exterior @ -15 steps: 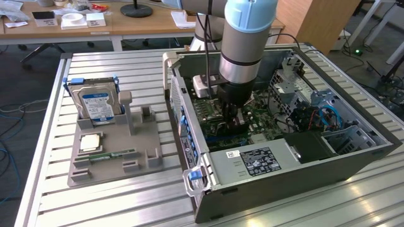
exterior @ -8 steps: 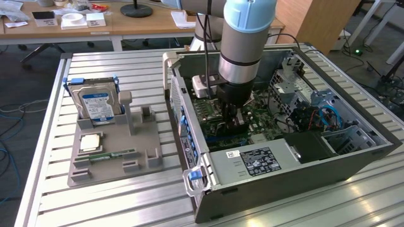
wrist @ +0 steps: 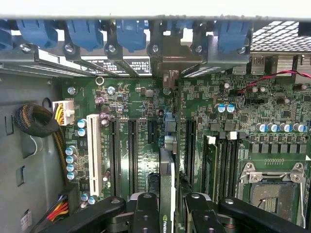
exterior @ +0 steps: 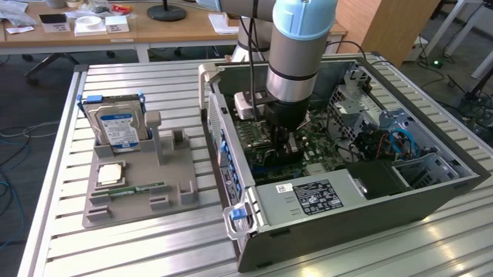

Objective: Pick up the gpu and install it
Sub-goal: 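Insert the gpu into the slot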

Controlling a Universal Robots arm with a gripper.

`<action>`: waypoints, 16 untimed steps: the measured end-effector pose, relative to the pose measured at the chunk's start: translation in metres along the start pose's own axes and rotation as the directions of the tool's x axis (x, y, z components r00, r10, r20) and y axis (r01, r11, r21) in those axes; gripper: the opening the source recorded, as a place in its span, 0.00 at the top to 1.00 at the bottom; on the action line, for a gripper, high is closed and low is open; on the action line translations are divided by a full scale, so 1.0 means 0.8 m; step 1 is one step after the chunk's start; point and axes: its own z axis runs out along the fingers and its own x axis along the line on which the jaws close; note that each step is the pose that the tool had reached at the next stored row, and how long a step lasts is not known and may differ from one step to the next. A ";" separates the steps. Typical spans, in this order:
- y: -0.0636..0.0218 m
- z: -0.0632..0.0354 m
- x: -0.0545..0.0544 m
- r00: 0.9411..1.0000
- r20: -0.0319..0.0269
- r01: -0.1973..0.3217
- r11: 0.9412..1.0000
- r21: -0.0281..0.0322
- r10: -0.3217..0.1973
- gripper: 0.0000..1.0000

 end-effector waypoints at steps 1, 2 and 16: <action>0.000 0.000 0.000 1.000 0.000 0.000 1.000 0.000 0.000 0.74; 0.000 0.000 0.000 1.000 0.000 0.000 1.000 0.000 0.000 0.74; -0.003 -0.031 -0.001 1.000 0.000 0.000 1.000 0.000 0.000 0.61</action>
